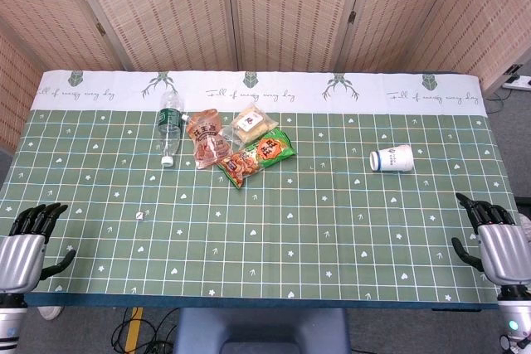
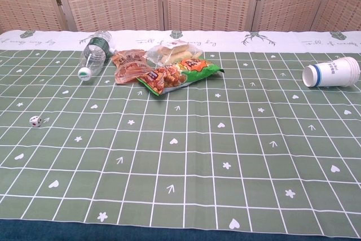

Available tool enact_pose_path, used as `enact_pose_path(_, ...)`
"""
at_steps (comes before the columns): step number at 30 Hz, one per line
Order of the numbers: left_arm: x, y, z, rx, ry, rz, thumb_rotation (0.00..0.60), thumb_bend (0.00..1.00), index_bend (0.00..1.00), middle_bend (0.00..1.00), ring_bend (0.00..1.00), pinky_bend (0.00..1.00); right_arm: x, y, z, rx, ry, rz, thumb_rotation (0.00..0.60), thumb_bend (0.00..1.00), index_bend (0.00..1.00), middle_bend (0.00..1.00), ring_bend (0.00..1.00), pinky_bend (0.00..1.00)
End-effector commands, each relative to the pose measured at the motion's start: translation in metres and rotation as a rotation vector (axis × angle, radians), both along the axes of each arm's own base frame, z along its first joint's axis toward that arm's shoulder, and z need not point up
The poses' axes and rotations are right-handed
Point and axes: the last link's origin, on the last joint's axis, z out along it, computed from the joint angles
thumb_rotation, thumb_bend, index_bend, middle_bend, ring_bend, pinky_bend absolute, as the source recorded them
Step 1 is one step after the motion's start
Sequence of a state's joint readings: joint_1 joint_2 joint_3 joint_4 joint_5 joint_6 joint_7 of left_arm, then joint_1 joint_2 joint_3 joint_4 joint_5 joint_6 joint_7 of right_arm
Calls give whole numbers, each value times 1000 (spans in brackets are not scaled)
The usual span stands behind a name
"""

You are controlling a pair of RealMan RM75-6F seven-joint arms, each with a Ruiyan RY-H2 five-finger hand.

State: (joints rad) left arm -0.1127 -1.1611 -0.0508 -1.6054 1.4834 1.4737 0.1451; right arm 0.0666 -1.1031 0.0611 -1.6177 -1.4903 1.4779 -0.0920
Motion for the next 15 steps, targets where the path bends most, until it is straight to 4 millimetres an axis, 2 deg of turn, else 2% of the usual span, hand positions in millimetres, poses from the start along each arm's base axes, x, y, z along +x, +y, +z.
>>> enact_pose_path(1,0,1,-1,-2,1,-1,600,260,167,168,132,145,0,0,0,5,-12,-5,600,253,122,252,223,248)
enact_pose_path(11,1,4,-1,-3,1,-13,600,261,168,168,132,145,2,2,6,-17,-5,2,600,253,121,253,223,248)
enact_pose_path(15,5,15,-3,-24,10,-53,600,261,176,168,132,145,4,0,11,-33,6,10,600,254,122,253,223,248)
